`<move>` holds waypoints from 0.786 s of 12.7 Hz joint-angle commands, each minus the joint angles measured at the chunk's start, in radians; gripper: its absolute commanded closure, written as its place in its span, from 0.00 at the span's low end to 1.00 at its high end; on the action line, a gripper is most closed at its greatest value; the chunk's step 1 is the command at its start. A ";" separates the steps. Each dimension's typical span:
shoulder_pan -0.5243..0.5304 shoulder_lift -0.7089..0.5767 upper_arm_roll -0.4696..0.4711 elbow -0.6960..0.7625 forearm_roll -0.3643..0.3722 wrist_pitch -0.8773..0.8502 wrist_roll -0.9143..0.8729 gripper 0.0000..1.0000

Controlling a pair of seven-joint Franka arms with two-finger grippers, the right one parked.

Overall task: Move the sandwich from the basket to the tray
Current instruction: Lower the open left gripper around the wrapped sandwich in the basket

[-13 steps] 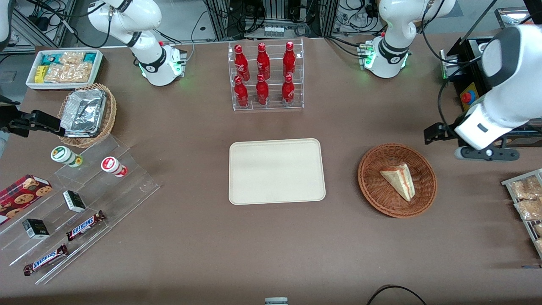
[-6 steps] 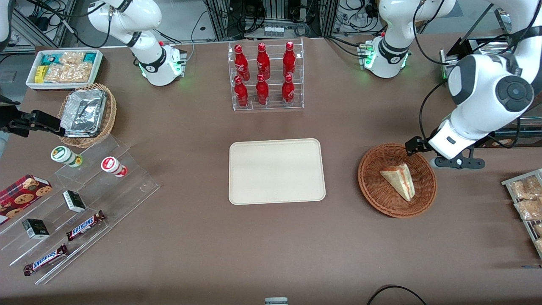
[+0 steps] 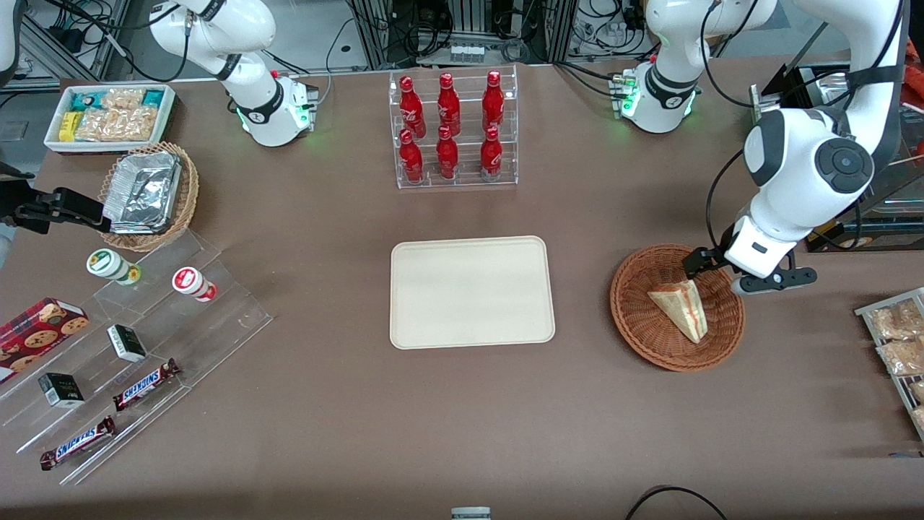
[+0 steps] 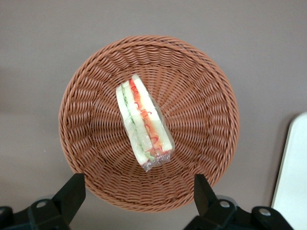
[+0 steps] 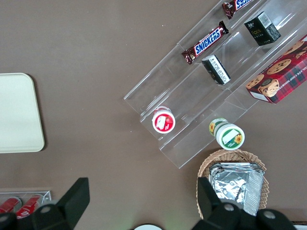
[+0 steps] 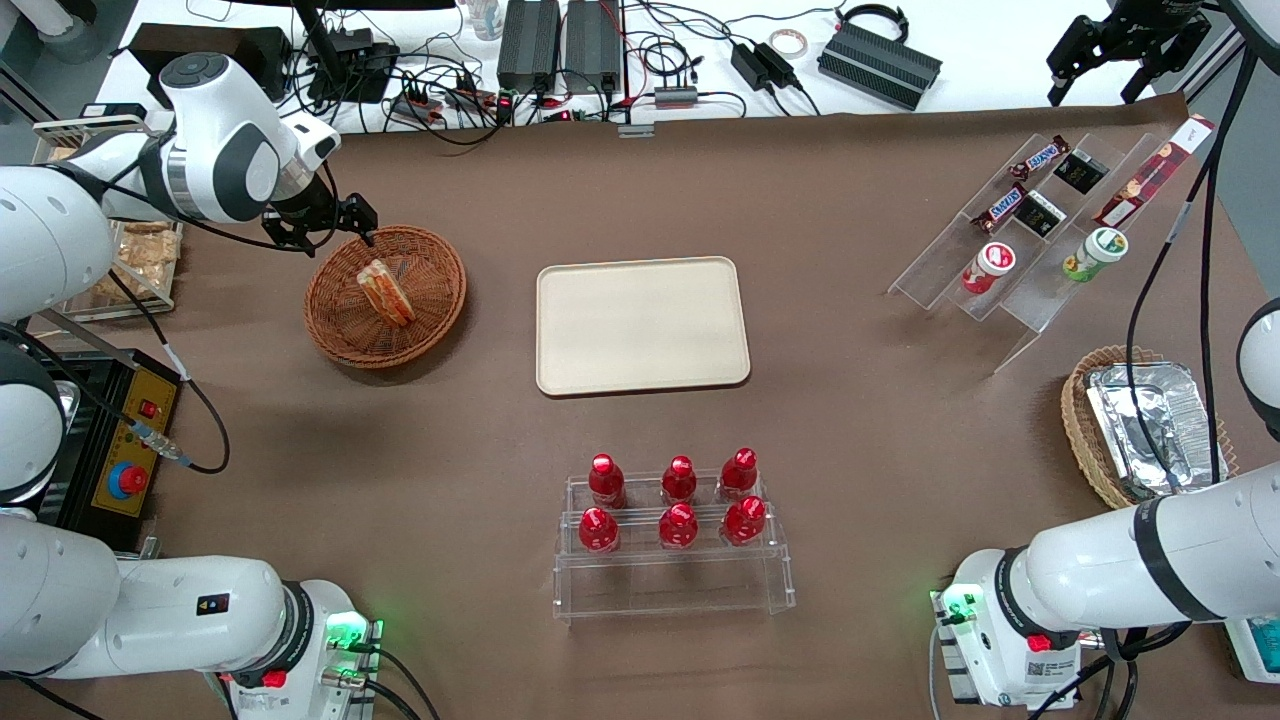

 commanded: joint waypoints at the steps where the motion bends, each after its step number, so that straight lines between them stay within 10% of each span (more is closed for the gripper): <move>1: -0.005 0.024 0.000 -0.008 -0.002 0.032 -0.191 0.00; 10: -0.042 0.110 0.000 -0.003 0.000 0.096 -0.511 0.00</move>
